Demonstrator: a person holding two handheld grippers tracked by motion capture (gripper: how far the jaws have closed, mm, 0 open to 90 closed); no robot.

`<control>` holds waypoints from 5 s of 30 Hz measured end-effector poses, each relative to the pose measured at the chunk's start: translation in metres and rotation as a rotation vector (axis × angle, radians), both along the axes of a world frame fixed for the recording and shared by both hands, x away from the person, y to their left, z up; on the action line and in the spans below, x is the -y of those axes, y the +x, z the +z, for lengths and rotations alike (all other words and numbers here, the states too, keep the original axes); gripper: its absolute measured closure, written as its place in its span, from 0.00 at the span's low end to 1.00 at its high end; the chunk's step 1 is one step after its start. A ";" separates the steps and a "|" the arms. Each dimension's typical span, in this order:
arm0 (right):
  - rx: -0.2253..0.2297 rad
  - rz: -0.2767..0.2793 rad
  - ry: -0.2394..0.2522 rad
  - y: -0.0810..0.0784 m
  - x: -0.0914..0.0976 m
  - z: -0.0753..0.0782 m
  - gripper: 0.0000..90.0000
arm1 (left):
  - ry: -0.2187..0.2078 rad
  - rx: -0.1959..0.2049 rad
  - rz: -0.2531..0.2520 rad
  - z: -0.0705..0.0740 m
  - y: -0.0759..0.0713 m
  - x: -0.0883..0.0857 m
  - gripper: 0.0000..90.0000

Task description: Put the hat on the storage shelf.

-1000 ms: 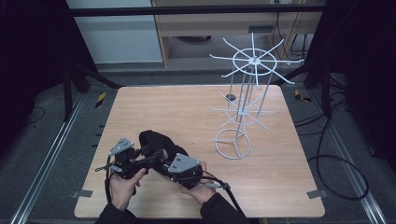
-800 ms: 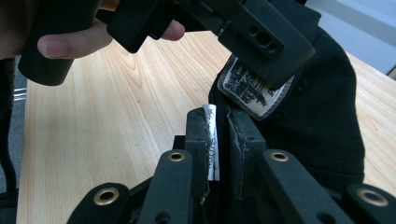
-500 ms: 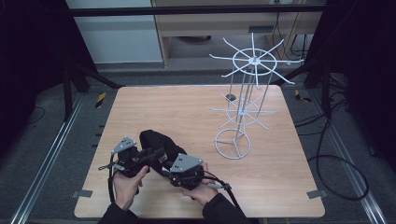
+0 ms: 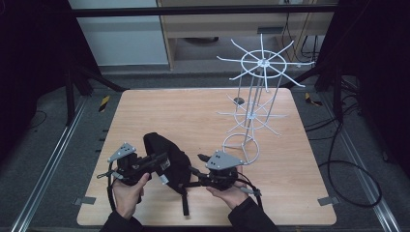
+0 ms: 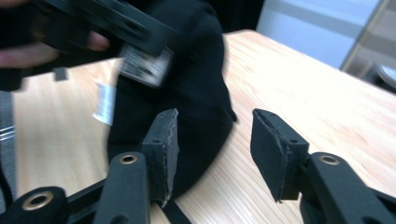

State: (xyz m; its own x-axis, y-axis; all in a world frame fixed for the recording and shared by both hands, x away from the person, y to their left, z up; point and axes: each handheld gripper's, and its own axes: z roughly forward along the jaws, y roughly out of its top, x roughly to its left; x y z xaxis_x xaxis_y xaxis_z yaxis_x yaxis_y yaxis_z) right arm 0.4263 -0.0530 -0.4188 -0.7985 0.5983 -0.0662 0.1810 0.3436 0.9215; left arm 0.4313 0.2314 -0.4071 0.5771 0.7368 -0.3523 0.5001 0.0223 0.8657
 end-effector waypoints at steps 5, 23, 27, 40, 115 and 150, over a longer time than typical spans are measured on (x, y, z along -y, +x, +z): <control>-0.040 0.000 0.015 0.007 0.002 -0.007 0.54 | -0.010 0.024 -0.032 0.005 -0.005 0.000 0.87; -0.140 0.044 0.058 0.017 -0.014 -0.028 0.63 | 0.005 0.070 -0.132 0.015 -0.017 0.017 0.91; -0.151 0.074 0.060 0.018 -0.017 -0.028 0.73 | 0.008 0.071 -0.150 0.016 -0.017 0.019 0.91; -0.112 0.062 0.008 0.014 -0.012 -0.020 0.96 | 0.049 0.117 -0.132 0.018 -0.020 0.022 0.89; -0.062 -0.006 -0.072 0.033 -0.074 -0.018 0.64 | 0.324 -0.022 0.269 -0.039 0.007 -0.098 0.57; -0.107 -0.332 0.022 -0.020 0.134 -0.038 0.42 | 0.453 -0.082 0.158 -0.025 0.074 -0.019 0.52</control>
State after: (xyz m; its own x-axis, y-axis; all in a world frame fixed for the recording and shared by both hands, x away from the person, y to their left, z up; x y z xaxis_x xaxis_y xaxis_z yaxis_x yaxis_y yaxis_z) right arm 0.4067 -0.1872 -0.4569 -0.5621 0.8268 0.0231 0.3755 0.2302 0.8978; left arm 0.5049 0.2500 -0.4318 0.4299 0.9027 -0.0159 0.5880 -0.2666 0.7636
